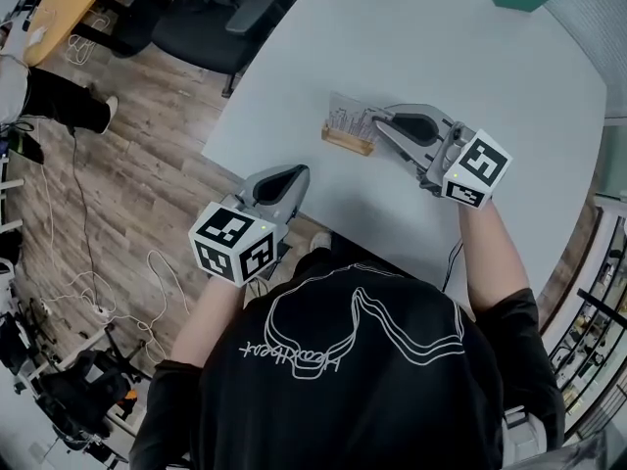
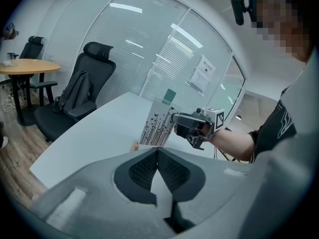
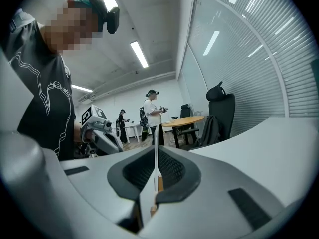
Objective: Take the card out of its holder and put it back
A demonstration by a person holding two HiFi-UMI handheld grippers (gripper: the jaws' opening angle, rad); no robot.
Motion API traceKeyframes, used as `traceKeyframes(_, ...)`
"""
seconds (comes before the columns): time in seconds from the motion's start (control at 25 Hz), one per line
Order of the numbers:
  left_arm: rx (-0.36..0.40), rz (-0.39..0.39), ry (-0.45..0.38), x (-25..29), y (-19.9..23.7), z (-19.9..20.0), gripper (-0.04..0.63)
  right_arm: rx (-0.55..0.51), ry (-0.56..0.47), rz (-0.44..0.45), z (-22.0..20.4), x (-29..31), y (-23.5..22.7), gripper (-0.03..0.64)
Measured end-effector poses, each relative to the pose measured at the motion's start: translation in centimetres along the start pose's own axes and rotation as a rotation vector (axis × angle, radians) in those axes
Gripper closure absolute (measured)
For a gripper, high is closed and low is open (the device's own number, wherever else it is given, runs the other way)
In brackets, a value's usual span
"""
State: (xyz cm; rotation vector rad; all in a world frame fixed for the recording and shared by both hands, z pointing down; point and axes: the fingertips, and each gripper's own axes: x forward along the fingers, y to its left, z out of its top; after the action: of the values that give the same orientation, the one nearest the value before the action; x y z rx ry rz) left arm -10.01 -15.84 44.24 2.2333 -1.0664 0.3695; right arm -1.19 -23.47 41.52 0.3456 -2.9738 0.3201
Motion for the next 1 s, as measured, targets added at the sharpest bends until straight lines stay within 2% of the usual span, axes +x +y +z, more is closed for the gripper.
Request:
traceKeyframes(0.48,-0.019,0.006,0.015,0.0,0.4,-1.0,0.581,0.006,0.004,0.009,-1.3,0.5,-0.1,0.594)
traceKeyframes(1.0,0.007,0.008,0.055,0.6,0.3,-2.1,0.581,0.027,0.009,-0.001,-4.4,1.1,-0.1,0.594)
